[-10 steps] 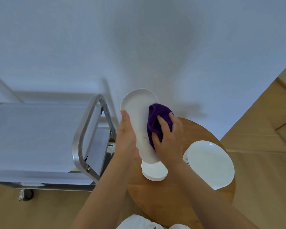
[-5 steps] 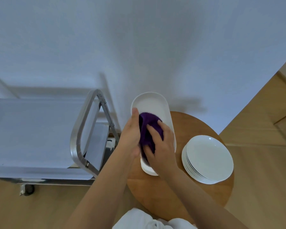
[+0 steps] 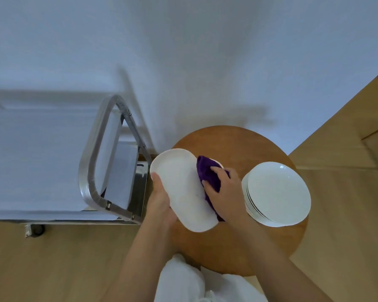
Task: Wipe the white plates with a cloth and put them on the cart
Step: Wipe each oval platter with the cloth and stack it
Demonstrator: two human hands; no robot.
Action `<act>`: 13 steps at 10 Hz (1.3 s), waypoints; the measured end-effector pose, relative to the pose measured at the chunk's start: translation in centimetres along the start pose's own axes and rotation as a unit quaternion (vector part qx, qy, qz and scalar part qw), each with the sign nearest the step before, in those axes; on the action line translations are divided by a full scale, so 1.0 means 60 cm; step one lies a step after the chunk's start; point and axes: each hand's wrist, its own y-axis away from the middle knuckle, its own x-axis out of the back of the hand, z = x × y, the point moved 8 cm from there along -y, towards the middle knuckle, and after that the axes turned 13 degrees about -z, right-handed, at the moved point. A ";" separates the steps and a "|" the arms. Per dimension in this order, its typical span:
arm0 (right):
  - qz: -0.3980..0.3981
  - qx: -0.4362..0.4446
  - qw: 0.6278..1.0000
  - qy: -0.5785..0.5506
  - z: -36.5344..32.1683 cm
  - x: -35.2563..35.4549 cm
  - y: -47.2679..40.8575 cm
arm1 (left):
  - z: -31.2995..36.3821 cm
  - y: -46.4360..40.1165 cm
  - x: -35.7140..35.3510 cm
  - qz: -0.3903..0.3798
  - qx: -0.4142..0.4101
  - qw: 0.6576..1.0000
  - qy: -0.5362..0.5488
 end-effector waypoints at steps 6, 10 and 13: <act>-0.034 -0.075 0.958 -0.275 0.074 0.055 -0.023 | 0.111 -0.021 0.053 -0.025 -0.071 0.912 -0.404; 0.069 -0.112 0.937 -0.324 0.106 -0.004 -0.051 | 0.129 -0.219 0.065 -0.004 0.027 0.969 -0.246; 0.043 -0.162 0.941 -0.294 0.135 -0.095 -0.062 | 0.058 -0.384 0.048 0.048 0.087 0.985 -0.141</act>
